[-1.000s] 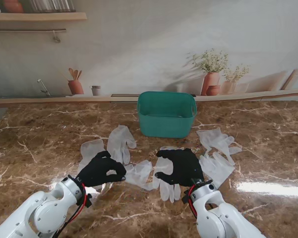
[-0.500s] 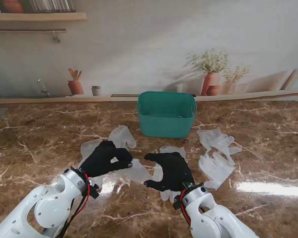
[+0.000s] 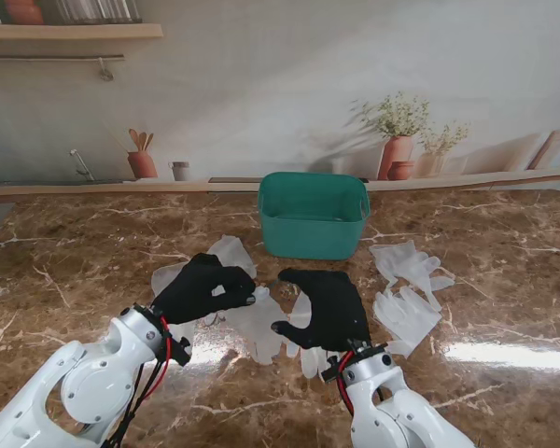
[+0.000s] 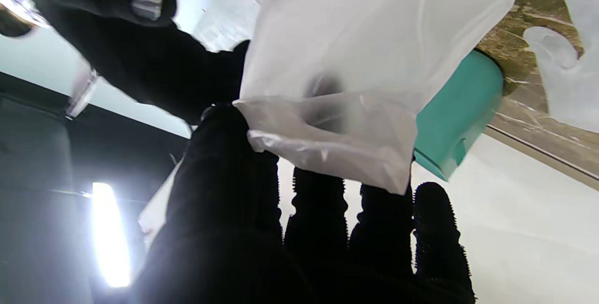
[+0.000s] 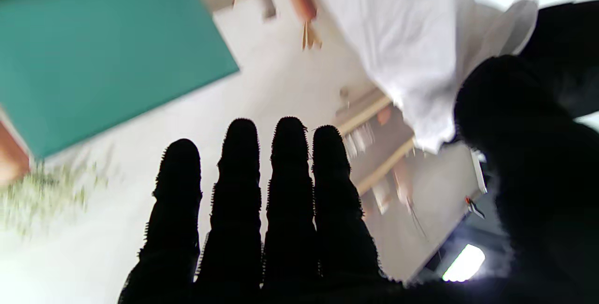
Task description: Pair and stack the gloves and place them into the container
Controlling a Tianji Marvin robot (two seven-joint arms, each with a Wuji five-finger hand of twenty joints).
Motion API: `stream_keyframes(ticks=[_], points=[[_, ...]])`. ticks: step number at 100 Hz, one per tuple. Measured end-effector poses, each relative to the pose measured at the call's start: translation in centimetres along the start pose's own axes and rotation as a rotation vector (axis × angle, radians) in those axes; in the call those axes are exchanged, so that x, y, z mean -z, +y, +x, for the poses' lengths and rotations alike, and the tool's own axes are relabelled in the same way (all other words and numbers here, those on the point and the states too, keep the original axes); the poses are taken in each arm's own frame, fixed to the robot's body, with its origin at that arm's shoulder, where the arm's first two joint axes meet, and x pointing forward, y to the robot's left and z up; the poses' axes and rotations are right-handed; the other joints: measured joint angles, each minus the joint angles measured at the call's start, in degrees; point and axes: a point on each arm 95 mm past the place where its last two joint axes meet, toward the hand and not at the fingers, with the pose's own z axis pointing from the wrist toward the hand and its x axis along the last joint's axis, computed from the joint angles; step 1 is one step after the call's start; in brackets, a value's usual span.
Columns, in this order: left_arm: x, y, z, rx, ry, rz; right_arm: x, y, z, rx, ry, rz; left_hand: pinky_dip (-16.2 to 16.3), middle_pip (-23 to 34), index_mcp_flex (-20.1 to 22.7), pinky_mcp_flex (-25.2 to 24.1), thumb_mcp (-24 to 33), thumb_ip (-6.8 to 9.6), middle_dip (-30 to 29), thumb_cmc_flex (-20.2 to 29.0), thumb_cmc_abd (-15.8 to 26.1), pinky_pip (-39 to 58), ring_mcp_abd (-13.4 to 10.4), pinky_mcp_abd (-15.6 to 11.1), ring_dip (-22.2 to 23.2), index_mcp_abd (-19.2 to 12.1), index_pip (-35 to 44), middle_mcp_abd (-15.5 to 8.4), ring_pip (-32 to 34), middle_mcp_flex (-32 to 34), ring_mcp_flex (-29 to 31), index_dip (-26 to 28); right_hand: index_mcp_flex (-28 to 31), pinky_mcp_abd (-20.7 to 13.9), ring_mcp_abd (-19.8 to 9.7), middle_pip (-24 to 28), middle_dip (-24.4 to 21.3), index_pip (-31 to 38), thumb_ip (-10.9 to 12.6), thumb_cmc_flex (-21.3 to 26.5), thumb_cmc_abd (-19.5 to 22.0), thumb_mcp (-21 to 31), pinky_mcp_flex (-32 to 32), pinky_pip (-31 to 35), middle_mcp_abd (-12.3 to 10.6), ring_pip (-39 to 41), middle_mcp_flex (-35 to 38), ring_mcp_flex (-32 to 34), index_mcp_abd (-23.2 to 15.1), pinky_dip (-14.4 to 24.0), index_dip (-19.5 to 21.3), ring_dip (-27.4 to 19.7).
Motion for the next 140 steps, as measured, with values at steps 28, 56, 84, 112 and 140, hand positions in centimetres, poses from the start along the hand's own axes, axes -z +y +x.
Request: stream_keyframes(ticks=[28, 56, 84, 112, 140], points=[[-0.5, 0.4, 0.6, 0.102, -0.115, 0.072, 1.7, 1.0, 0.4, 0.026, -0.006, -0.124, -1.18, -0.96, 0.01, 1.55, 0.02, 0.01, -5.14, 0.07, -0.01, 3.89, 0.16, 0.52, 0.03, 1.15, 1.56, 1.00, 1.54, 4.57, 2.98, -1.38, 14.44, -1.16, -2.26, 15.76, 13.20, 13.55, 0.00, 1.68, -1.26, -0.18, 11.10, 24.36, -2.94, 23.50, 13.58, 12.93, -8.04, 9.03, 12.27, 12.23], [-1.2, 1.7, 2.4, 0.338, -0.200, 0.205, 2.9, -0.2, 1.5, 0.059, 0.059, -0.091, -2.36, -0.88, -0.40, 2.04, 0.08, 0.05, -9.51, 0.09, -0.01, 6.20, 0.40, 0.53, 0.03, 2.13, 3.70, 1.43, 2.11, 5.52, 3.25, -2.32, 14.49, -1.05, -2.30, 7.84, 10.92, 6.00, -2.19, 2.28, -2.93, 0.11, 7.81, 23.69, -2.74, 21.20, 12.33, 10.87, -6.34, 8.16, 2.81, 12.42], [-1.7, 3.1, 5.1, 0.653, -0.250, 0.268, 3.0, -3.2, 1.0, 0.222, 0.038, -0.020, -2.92, -0.24, -2.91, 1.92, 0.67, 0.09, -12.61, 0.75, 0.63, 7.44, 0.58, 0.53, -1.02, 4.74, 7.12, 2.82, 2.13, 5.52, 3.06, -2.81, -12.74, -3.29, -2.30, 4.20, 6.87, -6.98, -2.19, 2.26, 1.25, -3.52, -10.34, 7.27, 0.54, 12.33, -20.04, -16.39, 5.16, 8.30, 0.09, 10.16], [-1.8, 4.0, 6.5, 0.771, -0.258, 0.282, 2.8, -5.0, 0.8, 0.220, -0.005, 0.027, -2.92, -0.19, -4.29, 1.25, 0.63, 0.11, -13.28, 1.44, 1.17, 7.47, 0.60, -0.18, -1.65, 6.45, 9.09, 3.12, 2.13, 5.18, 3.02, -2.81, -24.80, -6.14, -2.28, -7.96, 5.00, -14.94, 2.65, -2.25, 7.84, -13.25, -17.46, 3.56, 2.55, 6.02, -30.92, -24.93, 9.08, 11.46, 7.74, 5.20], [-1.6, 4.9, 7.0, 0.859, -0.280, 0.261, 2.2, -4.6, 1.2, 0.272, -0.040, -0.161, -2.92, -0.18, -4.98, 1.23, 0.18, 0.11, -13.96, 2.25, 1.76, 7.54, 0.60, -1.45, -2.56, 7.34, 9.81, 3.12, 2.13, 5.18, 2.98, -2.81, -21.42, -6.58, -2.45, 6.84, 8.33, -6.77, 2.65, -0.11, 10.78, -16.51, -13.82, 7.07, 1.86, 13.27, -28.58, -23.13, 7.18, 12.44, 12.62, 5.99]])
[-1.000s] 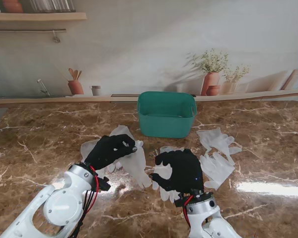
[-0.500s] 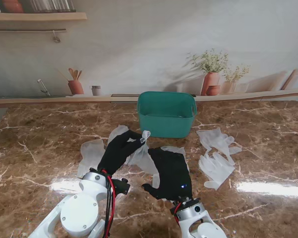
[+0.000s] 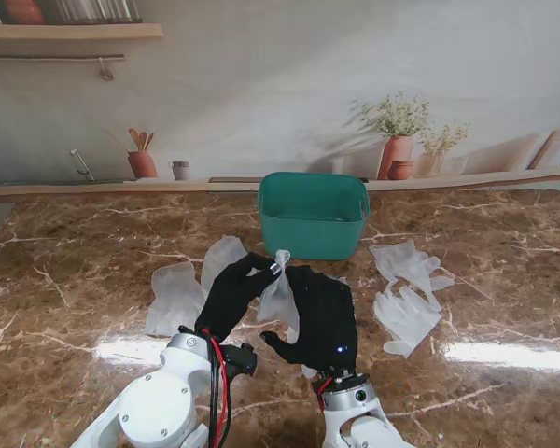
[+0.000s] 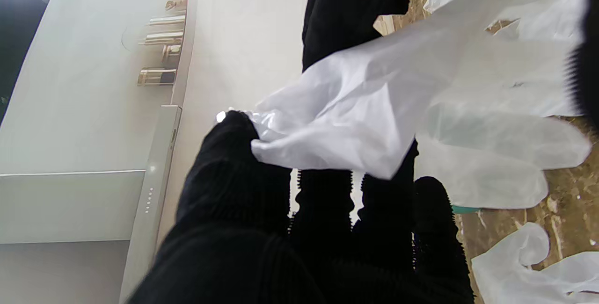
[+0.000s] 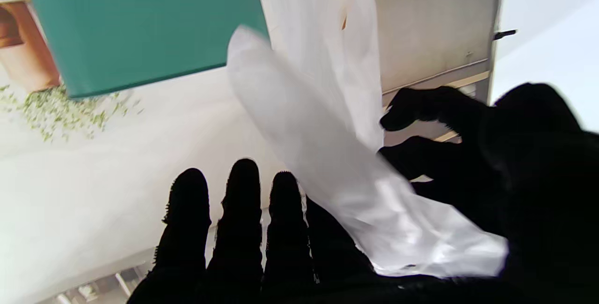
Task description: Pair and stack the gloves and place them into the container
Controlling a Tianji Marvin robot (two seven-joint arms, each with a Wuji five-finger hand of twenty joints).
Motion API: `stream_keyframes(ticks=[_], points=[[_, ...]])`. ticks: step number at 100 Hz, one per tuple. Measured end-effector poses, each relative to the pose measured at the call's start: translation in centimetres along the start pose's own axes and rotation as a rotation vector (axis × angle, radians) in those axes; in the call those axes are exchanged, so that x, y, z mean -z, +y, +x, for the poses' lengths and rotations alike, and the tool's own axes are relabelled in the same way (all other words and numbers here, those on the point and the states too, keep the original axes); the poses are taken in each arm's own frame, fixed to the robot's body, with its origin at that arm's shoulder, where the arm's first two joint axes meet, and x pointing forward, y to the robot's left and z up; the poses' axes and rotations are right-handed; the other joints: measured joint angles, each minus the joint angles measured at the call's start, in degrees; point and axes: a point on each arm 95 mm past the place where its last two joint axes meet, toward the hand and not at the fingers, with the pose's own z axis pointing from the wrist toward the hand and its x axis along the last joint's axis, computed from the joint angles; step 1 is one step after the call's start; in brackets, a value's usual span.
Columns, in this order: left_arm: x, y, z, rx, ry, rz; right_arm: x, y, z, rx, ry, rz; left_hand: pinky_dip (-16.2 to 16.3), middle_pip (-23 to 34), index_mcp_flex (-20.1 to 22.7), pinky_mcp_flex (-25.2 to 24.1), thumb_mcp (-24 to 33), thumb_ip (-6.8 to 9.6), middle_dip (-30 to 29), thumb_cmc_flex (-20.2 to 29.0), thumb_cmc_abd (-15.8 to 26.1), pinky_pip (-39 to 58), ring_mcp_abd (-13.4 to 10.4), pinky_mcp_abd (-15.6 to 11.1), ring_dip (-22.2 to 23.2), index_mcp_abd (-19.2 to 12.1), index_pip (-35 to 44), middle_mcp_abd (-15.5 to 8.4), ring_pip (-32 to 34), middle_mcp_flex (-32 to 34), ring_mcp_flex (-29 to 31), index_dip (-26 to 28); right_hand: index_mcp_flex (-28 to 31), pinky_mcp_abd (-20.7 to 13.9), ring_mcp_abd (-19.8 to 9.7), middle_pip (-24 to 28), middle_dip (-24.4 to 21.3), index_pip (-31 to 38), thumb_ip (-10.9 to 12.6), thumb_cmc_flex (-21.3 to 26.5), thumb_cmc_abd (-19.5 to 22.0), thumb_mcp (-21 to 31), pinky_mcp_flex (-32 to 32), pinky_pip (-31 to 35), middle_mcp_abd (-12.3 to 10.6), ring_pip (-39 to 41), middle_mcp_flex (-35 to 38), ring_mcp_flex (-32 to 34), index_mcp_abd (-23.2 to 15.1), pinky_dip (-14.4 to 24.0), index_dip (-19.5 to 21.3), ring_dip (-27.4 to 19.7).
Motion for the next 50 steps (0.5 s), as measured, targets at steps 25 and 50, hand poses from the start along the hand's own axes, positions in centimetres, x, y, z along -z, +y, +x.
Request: stream_keyframes(ticks=[25, 50], points=[[0.2, 0.1, -0.3, -0.018, -0.016, 0.002, -0.8, 0.8, -0.2, -0.021, -0.052, -0.107, 0.00, 0.00, 0.00, 0.00, -0.13, 0.00, -0.01, 0.58, 0.00, 0.12, 0.00, -0.66, -1.03, 0.67, 0.07, 0.00, 0.00, 0.00, -0.01, -0.57, 7.94, -0.03, -1.22, 7.37, -1.07, 8.66, 0.03, 12.15, 12.58, -14.93, 4.52, 3.06, -2.27, 2.22, 7.88, 7.12, -5.77, -0.39, 2.01, 0.02], [-0.1, -0.3, -0.5, -0.059, -0.020, 0.022, -0.7, 2.2, -0.7, -0.037, -0.026, -0.188, 0.00, -0.94, 0.00, -0.01, -0.13, 0.00, -0.74, 0.59, 0.00, 0.15, 0.00, -1.45, -1.18, 0.67, 0.21, -1.45, 0.00, -0.32, -0.01, -0.60, 15.35, 0.01, -1.88, 8.34, -2.06, 18.36, -0.32, 22.36, 17.61, -26.31, 9.79, 4.51, -4.86, 3.15, 19.62, 16.65, -16.38, -1.88, -3.48, 0.02]])
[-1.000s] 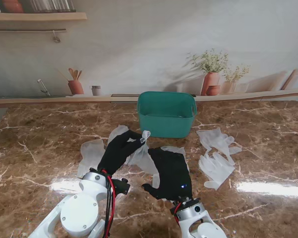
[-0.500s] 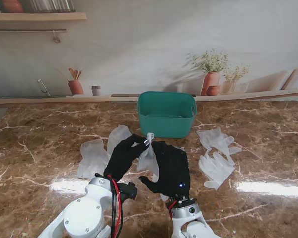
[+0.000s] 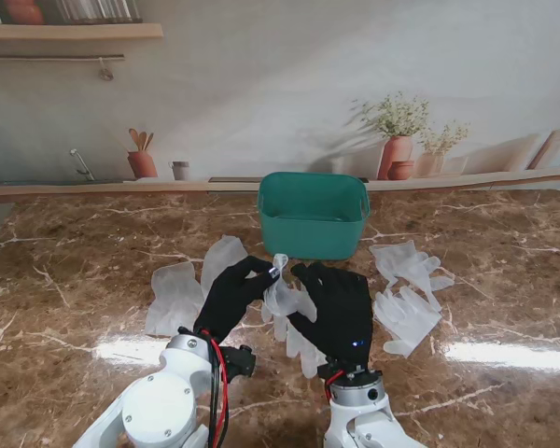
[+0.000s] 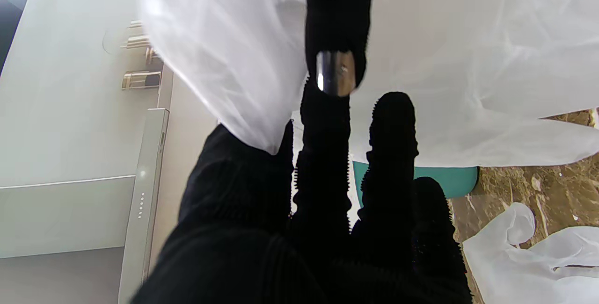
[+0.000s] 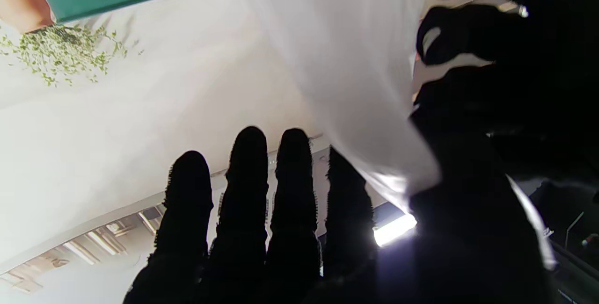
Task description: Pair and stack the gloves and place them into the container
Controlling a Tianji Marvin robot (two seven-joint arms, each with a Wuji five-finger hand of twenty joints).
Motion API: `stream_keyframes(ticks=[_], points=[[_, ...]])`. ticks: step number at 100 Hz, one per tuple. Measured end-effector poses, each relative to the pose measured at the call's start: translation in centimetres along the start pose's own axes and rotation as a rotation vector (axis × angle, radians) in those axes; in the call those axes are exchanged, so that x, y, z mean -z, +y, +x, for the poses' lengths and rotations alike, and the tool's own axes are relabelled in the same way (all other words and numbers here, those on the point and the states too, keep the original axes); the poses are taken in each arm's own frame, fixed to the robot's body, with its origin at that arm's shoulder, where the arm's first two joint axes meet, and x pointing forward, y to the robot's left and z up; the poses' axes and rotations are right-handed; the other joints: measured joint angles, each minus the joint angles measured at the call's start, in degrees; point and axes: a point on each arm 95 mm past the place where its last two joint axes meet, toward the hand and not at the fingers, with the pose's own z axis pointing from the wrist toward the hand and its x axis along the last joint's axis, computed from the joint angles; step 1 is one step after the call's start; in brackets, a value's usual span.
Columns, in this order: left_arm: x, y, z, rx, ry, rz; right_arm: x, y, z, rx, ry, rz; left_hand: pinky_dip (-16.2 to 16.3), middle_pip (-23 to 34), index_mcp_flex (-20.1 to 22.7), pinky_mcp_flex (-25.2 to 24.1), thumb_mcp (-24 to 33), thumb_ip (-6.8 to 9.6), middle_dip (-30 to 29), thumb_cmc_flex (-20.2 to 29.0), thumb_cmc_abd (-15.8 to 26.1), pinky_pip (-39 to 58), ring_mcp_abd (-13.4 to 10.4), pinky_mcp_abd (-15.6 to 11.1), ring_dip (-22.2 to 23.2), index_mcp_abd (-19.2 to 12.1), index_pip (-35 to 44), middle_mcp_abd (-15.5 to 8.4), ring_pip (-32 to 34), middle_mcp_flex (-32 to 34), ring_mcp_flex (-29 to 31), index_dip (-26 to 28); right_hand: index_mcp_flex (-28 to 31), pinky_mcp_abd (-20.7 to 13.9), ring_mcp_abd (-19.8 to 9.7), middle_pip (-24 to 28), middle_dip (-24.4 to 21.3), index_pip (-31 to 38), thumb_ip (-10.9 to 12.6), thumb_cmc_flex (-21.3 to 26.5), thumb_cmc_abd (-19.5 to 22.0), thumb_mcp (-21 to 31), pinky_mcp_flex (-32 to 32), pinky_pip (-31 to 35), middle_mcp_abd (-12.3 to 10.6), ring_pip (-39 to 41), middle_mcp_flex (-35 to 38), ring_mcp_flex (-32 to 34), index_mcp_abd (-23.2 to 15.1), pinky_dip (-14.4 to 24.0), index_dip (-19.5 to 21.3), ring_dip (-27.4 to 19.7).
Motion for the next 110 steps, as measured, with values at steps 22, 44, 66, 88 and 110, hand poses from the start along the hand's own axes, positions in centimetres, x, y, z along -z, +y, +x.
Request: stream_keyframes(ticks=[22, 44, 66, 88, 110], points=[[0.1, -0.1, -0.1, -0.007, -0.006, 0.004, -0.4, 0.5, -0.1, -0.061, 0.001, -0.007, -0.61, -0.42, 0.00, -0.64, 0.00, 0.00, -0.04, 0.01, 0.00, 0.39, 0.00, -1.39, -0.34, 0.03, 0.47, 1.41, -0.01, -0.51, -1.81, -1.60, 16.53, 0.12, -1.16, 0.36, 5.95, 16.46, -5.70, -5.54, -7.15, 33.85, 11.36, 6.32, -3.62, 3.04, 21.24, 14.55, -7.70, -0.56, -6.99, 0.55], [0.3, -0.9, -0.6, -0.040, 0.044, -0.066, -1.1, 1.3, -0.8, -0.252, -0.073, 0.077, -2.14, -1.92, -1.42, -1.52, 1.24, 1.30, 1.05, -0.27, -1.84, -15.09, 0.61, -1.23, -0.99, 0.06, -11.51, 3.63, -4.49, -12.48, -11.45, -14.26, 19.15, 0.12, -1.89, 1.93, 10.00, 15.62, -6.89, -7.81, -8.39, 37.75, 15.82, 9.70, -4.20, 5.27, 25.35, 18.74, -7.56, -0.66, 1.76, 2.04], [0.5, -2.9, -1.7, -0.206, 0.119, -0.090, -1.6, 2.7, -1.8, -0.351, -0.109, 0.121, 0.74, -3.31, -1.10, -2.11, 43.94, -2.26, 3.01, -17.35, -13.07, -16.24, 0.65, 3.62, -2.15, 0.05, -18.53, 3.33, -8.44, -15.73, -15.33, -19.77, 20.28, 1.40, -1.77, 1.95, 10.13, 15.00, -6.89, -8.49, -8.82, 39.71, 16.26, 10.35, -3.96, 5.42, 27.14, 20.04, -6.37, -0.66, 2.48, 2.66], [0.7, -4.5, -3.0, -0.307, 0.097, -0.090, -2.1, 3.9, -2.3, -0.446, -0.145, 0.162, 0.65, -4.28, -3.69, -2.18, 54.91, 0.10, 4.76, -18.43, -14.25, -16.30, 0.65, 5.59, -2.20, 0.13, -26.02, 1.51, -10.92, -24.49, -17.15, -21.98, 20.94, 2.16, -0.91, 1.95, 10.13, 15.04, -6.89, -8.50, -8.83, 40.31, 15.84, 11.14, -2.91, 5.92, 27.62, 20.04, -5.44, -0.66, 1.70, 3.40], [0.3, -4.7, -4.0, -0.593, 0.208, -0.093, -2.0, 4.3, -1.8, -0.544, -0.170, 0.219, -2.05, -7.34, -16.51, -2.81, 46.06, 0.91, 4.37, -23.26, -20.27, -23.11, -0.85, 5.36, -5.28, 2.76, -43.97, 0.30, -16.37, -42.03, -26.60, -34.31, 22.34, 3.33, 0.68, 1.99, 10.14, 15.18, -6.89, -8.52, -9.98, 42.09, 15.83, 12.53, -1.92, 6.63, 28.97, 20.55, -3.99, -0.66, 1.55, 3.48]])
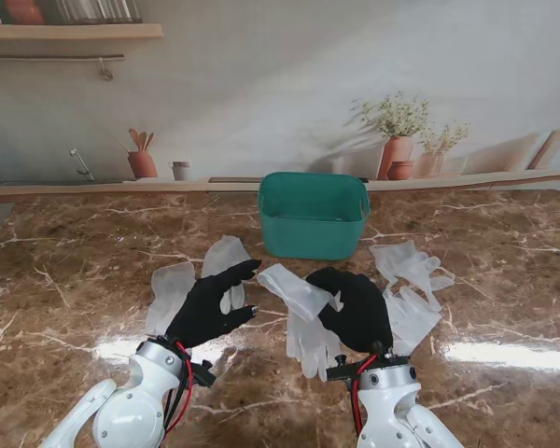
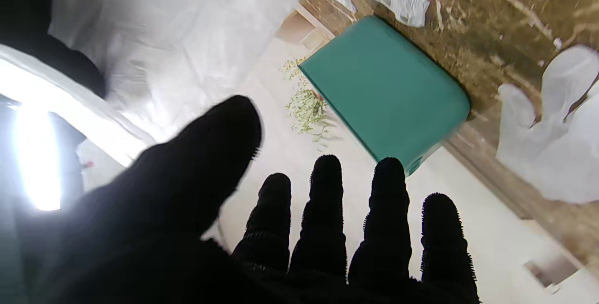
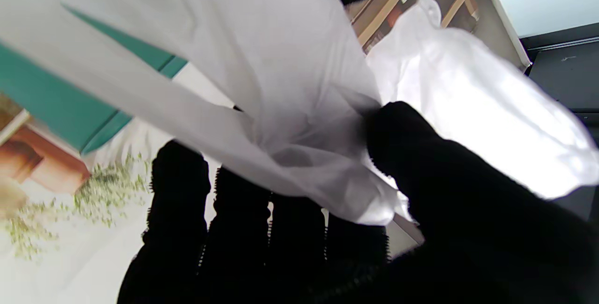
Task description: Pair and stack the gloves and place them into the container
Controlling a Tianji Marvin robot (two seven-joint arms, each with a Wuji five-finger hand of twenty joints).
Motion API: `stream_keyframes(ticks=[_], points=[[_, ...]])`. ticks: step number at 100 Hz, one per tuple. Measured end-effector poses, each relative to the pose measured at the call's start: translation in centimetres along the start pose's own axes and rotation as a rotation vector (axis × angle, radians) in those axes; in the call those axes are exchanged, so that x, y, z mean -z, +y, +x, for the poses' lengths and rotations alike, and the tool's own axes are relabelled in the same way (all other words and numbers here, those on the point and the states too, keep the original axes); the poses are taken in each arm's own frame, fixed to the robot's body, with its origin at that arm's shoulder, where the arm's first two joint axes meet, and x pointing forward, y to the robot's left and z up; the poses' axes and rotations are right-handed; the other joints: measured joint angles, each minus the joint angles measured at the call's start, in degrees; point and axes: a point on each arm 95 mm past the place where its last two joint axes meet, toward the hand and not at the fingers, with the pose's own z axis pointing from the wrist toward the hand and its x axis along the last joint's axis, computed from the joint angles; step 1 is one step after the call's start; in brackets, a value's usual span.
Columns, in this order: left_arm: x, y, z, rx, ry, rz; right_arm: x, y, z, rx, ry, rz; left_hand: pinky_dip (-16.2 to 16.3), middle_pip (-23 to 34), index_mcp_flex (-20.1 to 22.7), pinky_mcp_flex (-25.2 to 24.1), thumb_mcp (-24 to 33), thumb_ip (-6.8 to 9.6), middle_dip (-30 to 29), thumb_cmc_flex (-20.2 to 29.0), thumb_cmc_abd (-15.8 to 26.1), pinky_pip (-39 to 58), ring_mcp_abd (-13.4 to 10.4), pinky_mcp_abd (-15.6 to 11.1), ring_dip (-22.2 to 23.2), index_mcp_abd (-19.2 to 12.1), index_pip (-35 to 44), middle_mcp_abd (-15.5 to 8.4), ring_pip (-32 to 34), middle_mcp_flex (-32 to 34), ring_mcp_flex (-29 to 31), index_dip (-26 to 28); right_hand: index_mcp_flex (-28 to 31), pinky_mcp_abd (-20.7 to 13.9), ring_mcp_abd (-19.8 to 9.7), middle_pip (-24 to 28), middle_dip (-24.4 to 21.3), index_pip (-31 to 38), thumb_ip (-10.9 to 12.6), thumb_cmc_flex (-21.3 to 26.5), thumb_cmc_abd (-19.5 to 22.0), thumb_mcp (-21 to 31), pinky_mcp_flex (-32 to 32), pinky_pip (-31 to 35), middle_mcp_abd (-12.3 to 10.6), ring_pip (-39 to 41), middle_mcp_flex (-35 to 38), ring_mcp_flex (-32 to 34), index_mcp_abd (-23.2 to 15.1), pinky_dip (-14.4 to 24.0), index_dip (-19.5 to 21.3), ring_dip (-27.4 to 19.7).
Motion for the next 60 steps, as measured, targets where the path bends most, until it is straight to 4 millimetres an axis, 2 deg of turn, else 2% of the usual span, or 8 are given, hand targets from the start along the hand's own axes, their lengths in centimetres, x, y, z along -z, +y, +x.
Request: stream_keyframes(ticks=[10, 14, 22, 36, 46, 52, 53, 60], points=[[-0.6, 0.1, 0.2, -0.011, 0.031, 0.046, 0.2, -0.3, 0.3, -0.046, -0.009, 0.040, 0.03, 0.30, -0.62, -0.28, 0.43, -0.05, -0.14, -0.71, -0.52, -2.73, -0.27, -0.62, -0.37, -0.82, -1.79, -0.08, -0.67, -2.17, -2.77, -0.64, 0.85, 0.28, 0.57, 0.00, 0.00, 0.00, 0.00, -0.01, -0.73, 0.63, 0.05, 0.77, 0.46, 0.18, 0.12, 1.05, 0.43, 0.00, -0.66, 0.06], [-0.9, 0.0, 0.4, -0.006, 0.039, 0.051, 0.3, -0.3, 0.4, -0.048, -0.009, 0.048, 1.72, 0.42, -0.62, -0.42, 0.38, -0.06, -0.24, -1.50, -0.69, -4.38, -0.38, -0.68, -0.37, -1.78, -1.79, -0.11, -0.67, -2.71, -2.09, -0.64, 0.92, 0.60, 0.64, 0.02, 0.00, 0.49, 0.00, -0.62, -0.80, 1.31, 0.15, 0.86, 0.55, 0.34, 0.93, 1.05, 0.44, 0.00, -0.72, 0.06], [-1.3, 0.0, 0.7, 0.033, 0.044, 0.058, 0.4, -0.5, 0.5, -0.063, -0.014, 0.070, 2.75, 0.41, -0.62, -0.57, 0.40, -0.06, -0.44, -1.50, -1.10, -6.37, -0.43, -1.24, -0.38, -4.39, -1.42, -0.11, -0.67, -2.71, -2.08, -0.64, 0.92, 0.90, 0.66, 0.02, 0.00, 0.63, 0.00, -0.65, -0.84, 1.49, 0.92, 1.91, 0.62, 0.67, 0.71, 1.05, 0.44, 0.00, -0.74, 0.06], [-1.7, 0.3, 1.6, 0.099, 0.111, 0.069, 0.5, -0.9, 0.4, -0.144, -0.061, 0.122, 4.16, 0.42, 0.12, -0.75, 0.47, -0.06, -0.44, -1.49, -2.77, -8.88, -0.75, -1.47, -0.40, -9.91, 4.49, -0.98, -0.71, -2.71, -2.09, 1.51, 1.04, 1.01, 0.77, 0.02, 0.00, 1.18, 0.00, -0.66, -1.31, 2.07, 1.59, 2.66, 0.97, 0.76, 1.31, 1.05, 0.87, 0.00, -1.38, 0.06], [-1.8, 0.4, 1.9, 0.091, 0.197, 0.065, 0.6, -1.0, 0.3, -0.138, -0.077, 0.128, 5.47, 0.52, 6.20, -0.81, 0.51, -0.06, -0.44, -1.49, -3.41, -11.04, -1.43, -2.10, -0.49, -12.45, 11.61, -1.51, -1.37, -2.47, -2.08, 4.88, 1.45, 1.04, 1.36, 0.02, 0.00, 1.20, 0.00, -0.66, -1.52, 2.23, 1.64, 3.06, 1.24, 0.95, 1.34, 1.91, 1.04, 0.00, -1.40, 0.07], [-1.8, 0.4, 2.0, 0.096, 0.220, 0.064, 0.6, -1.1, 0.2, -0.143, -0.087, 0.137, 6.18, 0.70, 12.97, -0.83, 0.50, -0.13, -0.44, -1.48, -3.45, -12.22, -1.53, -2.18, -0.62, -12.96, 16.39, -1.54, -1.42, -1.16, -2.09, 7.34, 1.46, 1.13, 1.38, 0.02, 0.00, 1.23, 0.00, -0.66, -1.56, 2.26, 1.64, 3.62, 1.28, 1.01, 1.35, 1.86, 1.07, 0.00, -1.48, 0.07], [-1.8, 0.4, 2.0, 0.098, 0.222, 0.064, 0.6, -1.1, 0.2, -0.145, -0.089, 0.138, 6.38, 0.33, 15.10, -0.83, 0.51, -1.00, -0.44, -1.21, -3.51, -12.32, -1.58, -2.25, -0.66, -13.00, 17.98, -1.54, -1.42, -1.16, -2.08, 8.00, 1.46, 1.15, 1.38, 0.02, 0.00, 1.24, 0.00, -0.66, -1.58, 2.26, 1.64, 3.63, 1.28, 1.02, 1.35, 1.86, 1.07, 0.00, -1.51, 0.07], [-1.9, 0.4, 2.0, 0.104, 0.227, 0.063, 0.5, -1.2, 0.1, -0.162, -0.104, 0.149, 8.27, 0.58, 23.95, -0.84, -9.45, -2.36, -0.44, 4.99, -3.95, -13.55, -1.92, -2.62, -0.68, -14.13, 28.86, -1.60, -1.43, 1.52, -2.08, 7.15, 1.47, 1.61, 1.39, 0.02, 0.00, 1.26, 0.00, -0.66, -1.74, 2.29, 1.64, 3.64, 1.32, 1.35, 1.60, 1.86, 1.09, 0.00, -2.07, 0.07]])
